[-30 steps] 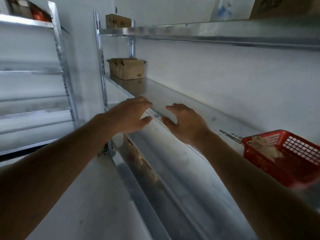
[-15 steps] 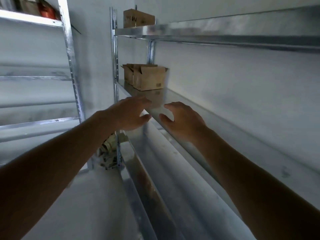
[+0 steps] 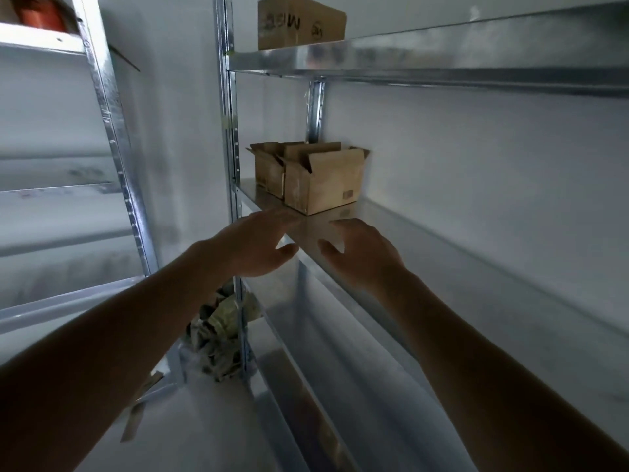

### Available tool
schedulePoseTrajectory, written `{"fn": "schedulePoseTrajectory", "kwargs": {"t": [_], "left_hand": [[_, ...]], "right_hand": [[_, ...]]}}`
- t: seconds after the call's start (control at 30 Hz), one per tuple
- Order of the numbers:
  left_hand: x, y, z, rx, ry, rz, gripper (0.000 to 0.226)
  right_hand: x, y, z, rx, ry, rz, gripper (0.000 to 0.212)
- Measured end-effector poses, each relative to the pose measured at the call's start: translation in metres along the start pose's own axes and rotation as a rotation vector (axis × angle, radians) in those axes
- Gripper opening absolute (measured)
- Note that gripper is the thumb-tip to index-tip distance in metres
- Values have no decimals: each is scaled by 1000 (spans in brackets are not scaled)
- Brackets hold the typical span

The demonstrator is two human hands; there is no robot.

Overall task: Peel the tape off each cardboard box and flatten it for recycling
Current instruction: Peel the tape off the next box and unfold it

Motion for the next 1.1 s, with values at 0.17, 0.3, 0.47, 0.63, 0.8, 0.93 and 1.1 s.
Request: {"fn": "schedulePoseTrajectory", "kwargs": {"t": [0.17,0.3,0.47,0.63,0.8,0.93,1.1], "left_hand": [[-59,46,-80,11,26,-17,49],[-110,79,-129,53,56,-30,45],[-165,105,-172,97,101,-68,34],[-207,132,-208,99,251,-63,31],[-226,162,-238,195,350,-115,48],[-233,173,-248,343,442,-171,45],[-235,179,-250,410,610,-234,41]], "right_hand": [[-85,80,7,-3,30,13,50],[-147,132,20,0,83,54,49],[-201,167,29,19,134,86,37],[-229,183,36,122,197,182,26],[-228,193,43,161,414,219,26],[-228,201,37,150,538,276,28],[-227,203,40,-110,777,543,64]]}}
Point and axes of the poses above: each hand's wrist, its own x-axis away from the middle knuckle, its own y-axis out of the palm, z = x × y, the point moved 7 cm from there along -x, towards the middle knuckle, and after that the axes turned 13 degrees about z, right-handed, at the moved point
